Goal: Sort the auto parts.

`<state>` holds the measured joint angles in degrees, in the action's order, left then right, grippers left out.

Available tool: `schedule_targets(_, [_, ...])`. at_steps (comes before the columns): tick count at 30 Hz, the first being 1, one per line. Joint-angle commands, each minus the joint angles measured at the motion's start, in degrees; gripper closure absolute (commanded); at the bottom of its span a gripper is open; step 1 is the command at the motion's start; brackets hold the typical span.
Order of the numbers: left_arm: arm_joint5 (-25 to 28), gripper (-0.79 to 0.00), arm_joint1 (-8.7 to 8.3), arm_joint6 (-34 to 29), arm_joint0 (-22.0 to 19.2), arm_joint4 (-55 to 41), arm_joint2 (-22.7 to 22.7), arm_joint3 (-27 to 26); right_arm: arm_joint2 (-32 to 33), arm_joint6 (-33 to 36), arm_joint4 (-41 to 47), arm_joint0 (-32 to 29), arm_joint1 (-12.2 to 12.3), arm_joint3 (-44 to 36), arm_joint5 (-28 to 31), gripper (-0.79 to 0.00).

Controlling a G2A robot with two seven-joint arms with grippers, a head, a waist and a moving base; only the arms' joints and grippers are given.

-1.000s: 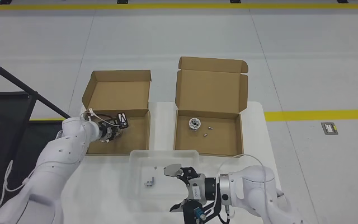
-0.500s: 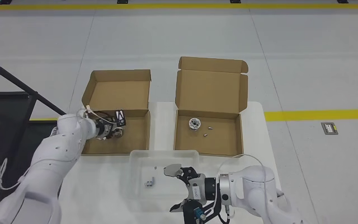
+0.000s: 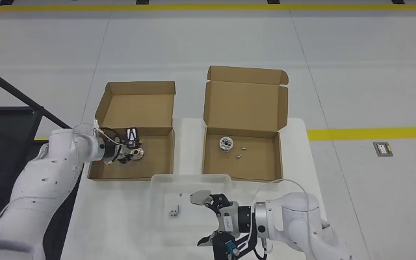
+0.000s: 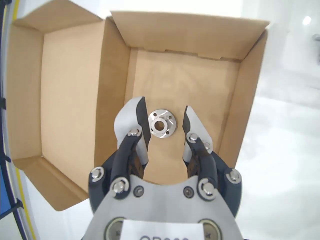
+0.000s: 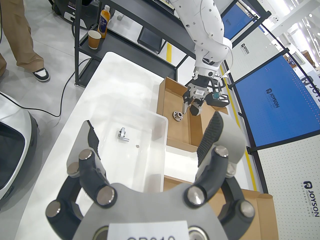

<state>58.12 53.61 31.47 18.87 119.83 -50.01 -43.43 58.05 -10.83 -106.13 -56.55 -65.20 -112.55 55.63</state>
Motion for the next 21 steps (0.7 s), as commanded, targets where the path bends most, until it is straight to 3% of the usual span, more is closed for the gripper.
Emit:
schedule_targets(1, [-0.12, -0.348, -2.16, 3.98, 2.55, 0.59, -0.82, -5.62, 0.0, 0.0, 0.0, 0.0, 0.0, 0.0, 0.0, -0.785])
schedule_targets(8, [-0.12, -0.357, -10.27, 14.8, 9.46, 4.92, -0.23, -25.05, 0.0, 0.0, 0.0, 0.0, 0.0, 0.0, 0.0, -0.785])
schedule_targets(11, [-0.12, -0.354, -13.08, 14.81, 11.17, 3.42, 1.66, -32.51, 0.0, 0.0, 0.0, 0.0, 0.0, 0.0, 0.0, -0.785])
schedule_targets(16, [-0.12, -0.366, -16.64, 14.8, 10.42, 2.87, 7.86, -41.47, 0.0, 0.0, 0.0, 0.0, 0.0, 0.0, 0.0, -0.785])
schedule_targets(21, [-0.12, -0.382, -18.68, 14.81, 6.15, 6.11, 16.82, -48.02, 0.0, 0.0, 0.0, 0.0, 0.0, 0.0, 0.0, -0.785])
